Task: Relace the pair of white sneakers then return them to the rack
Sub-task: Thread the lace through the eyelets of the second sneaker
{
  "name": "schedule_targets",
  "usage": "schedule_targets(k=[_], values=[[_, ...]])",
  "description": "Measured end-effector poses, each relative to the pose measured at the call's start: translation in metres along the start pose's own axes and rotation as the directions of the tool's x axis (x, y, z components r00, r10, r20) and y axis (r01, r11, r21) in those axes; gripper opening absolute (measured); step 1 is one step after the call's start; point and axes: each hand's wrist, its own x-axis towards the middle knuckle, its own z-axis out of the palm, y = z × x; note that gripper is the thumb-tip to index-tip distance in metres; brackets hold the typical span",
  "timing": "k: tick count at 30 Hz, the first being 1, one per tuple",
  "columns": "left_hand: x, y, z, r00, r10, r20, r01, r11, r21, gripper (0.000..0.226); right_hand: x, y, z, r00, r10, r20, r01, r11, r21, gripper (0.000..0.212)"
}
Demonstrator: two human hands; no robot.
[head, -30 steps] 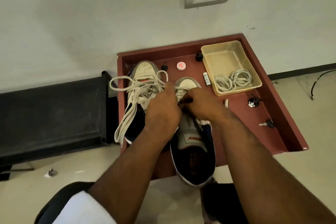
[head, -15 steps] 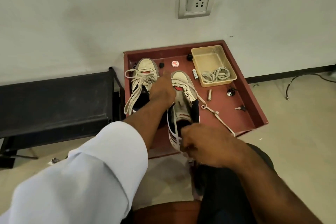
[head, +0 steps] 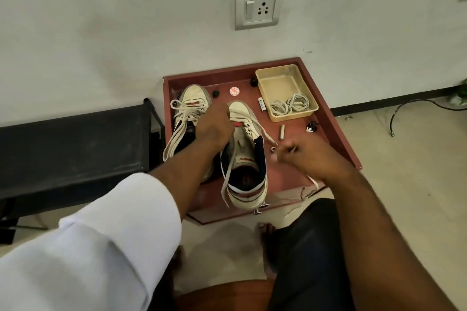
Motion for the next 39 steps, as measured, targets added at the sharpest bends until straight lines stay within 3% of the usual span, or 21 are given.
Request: schedule_targets(k=[2, 4, 6, 9, 11, 13, 15, 18, 20, 21, 22, 24, 26, 27, 28, 30, 32, 34, 36, 38, 39], values=[[0.004, 0.005, 0.001, 0.998, 0.041, -0.047, -0.041, 0.999, 0.007, 0.021, 0.03, 0.019, 0.0, 0.968, 0.054, -0.247, -0.035, 0.996, 0.082, 0.009], [0.009, 0.008, 0.002, 0.989, 0.136, -0.052, -0.137, 0.99, -0.012, 0.022, 0.062, 0.033, 0.009, 0.94, 0.087, -0.328, -0.074, 0.996, 0.054, 0.023], [0.019, 0.013, 0.005, 0.969, 0.247, -0.004, -0.247, 0.966, -0.074, 0.023, 0.092, 0.04, 0.018, 0.944, 0.094, -0.316, -0.1, 0.995, -0.002, 0.03], [0.037, 0.021, 0.013, 0.938, 0.331, 0.1, -0.325, 0.943, -0.076, 0.031, 0.127, 0.044, 0.031, 0.965, 0.087, -0.247, -0.098, 0.995, -0.034, 0.014], [0.049, 0.025, 0.022, 0.912, 0.362, 0.195, -0.371, 0.929, 0.01, 0.038, 0.144, 0.047, 0.038, 0.966, 0.097, -0.241, -0.1, 0.995, -0.001, 0.026], [0.059, 0.026, 0.03, 0.89, 0.365, 0.275, -0.398, 0.914, 0.074, 0.038, 0.155, 0.051, 0.041, 0.957, 0.133, -0.257, -0.112, 0.989, 0.095, 0.019], [0.064, 0.023, 0.034, 0.884, 0.357, 0.3, -0.399, 0.913, 0.089, 0.029, 0.161, 0.053, 0.042, 0.949, 0.239, -0.206, -0.182, 0.948, 0.262, 0.027], [0.063, 0.022, 0.034, 0.876, 0.373, 0.305, -0.412, 0.908, 0.074, 0.014, 0.157, 0.051, 0.041, 0.95, 0.293, -0.11, -0.251, 0.924, 0.288, 0.034], [0.06, 0.024, 0.023, 0.926, 0.33, 0.185, -0.326, 0.944, -0.052, 0.012, 0.148, 0.046, 0.03, 0.959, 0.272, -0.086, -0.237, 0.928, 0.286, 0.014], [0.06, 0.022, 0.012, 0.965, 0.256, 0.056, -0.247, 0.96, -0.132, 0.015, 0.143, 0.044, 0.022, 0.966, 0.243, -0.087, -0.205, 0.927, 0.315, 0.006], [0.062, 0.02, -0.005, 0.981, 0.154, -0.116, -0.175, 0.963, -0.204, 0.017, 0.134, 0.04, 0.012, 0.975, 0.201, -0.097, -0.155, 0.922, 0.356, 0.012], [0.065, 0.005, -0.042, 0.901, -0.112, -0.42, -0.045, 0.936, -0.348, 0.017, 0.117, 0.028, -0.007, 0.983, 0.135, -0.126, -0.071, 0.906, 0.417, 0.022], [0.058, -0.008, -0.072, 0.796, -0.227, -0.561, 0.006, 0.93, -0.367, 0.022, 0.101, 0.013, -0.015, 0.988, 0.088, -0.128, -0.015, 0.873, 0.487, 0.022], [0.053, -0.007, -0.08, 0.818, -0.182, -0.546, -0.034, 0.931, -0.362, 0.031, 0.096, 0.003, -0.016, 0.991, 0.059, -0.116, 0.011, 0.852, 0.523, 0.024], [0.048, -0.002, -0.081, 0.884, -0.101, -0.456, -0.111, 0.903, -0.415, 0.044, 0.093, -0.004, -0.014, 0.995, 0.023, -0.098, 0.034, 0.84, 0.542, 0.026], [0.029, 0.019, -0.075, 0.989, 0.109, -0.101, -0.148, 0.763, -0.63, 0.058, 0.091, -0.016, -0.011, 0.999, -0.024, -0.042, 0.043, 0.843, 0.537, 0.031], [0.016, 0.034, -0.064, 0.93, 0.27, 0.249, -0.028, 0.729, -0.684, 0.042, 0.09, -0.02, -0.009, 0.999, -0.041, 0.016, 0.027, 0.848, 0.53, 0.034], [0.015, 0.033, -0.055, 0.876, 0.299, 0.379, -0.012, 0.799, -0.601, 0.028, 0.089, -0.014, -0.011, 0.997, -0.034, 0.063, -0.005, 0.841, 0.541, 0.034], [0.025, 0.02, -0.059, 0.935, 0.196, 0.296, -0.008, 0.846, -0.533, 0.018, 0.087, -0.007, -0.015, 0.995, -0.034, 0.097, -0.024, 0.84, 0.541, 0.033], [0.043, 0.0, -0.074, 1.0, -0.006, 0.01, 0.01, 0.894, -0.449, 0.01, 0.088, 0.0, -0.021, 0.996, -0.017, 0.092, -0.037, 0.834, 0.551, 0.033], [0.052, -0.013, -0.084, 0.98, -0.082, -0.182, 0.019, 0.946, -0.323, 0.013, 0.089, 0.001, -0.023, 0.997, -0.005, 0.08, -0.041, 0.83, 0.556, 0.034]])
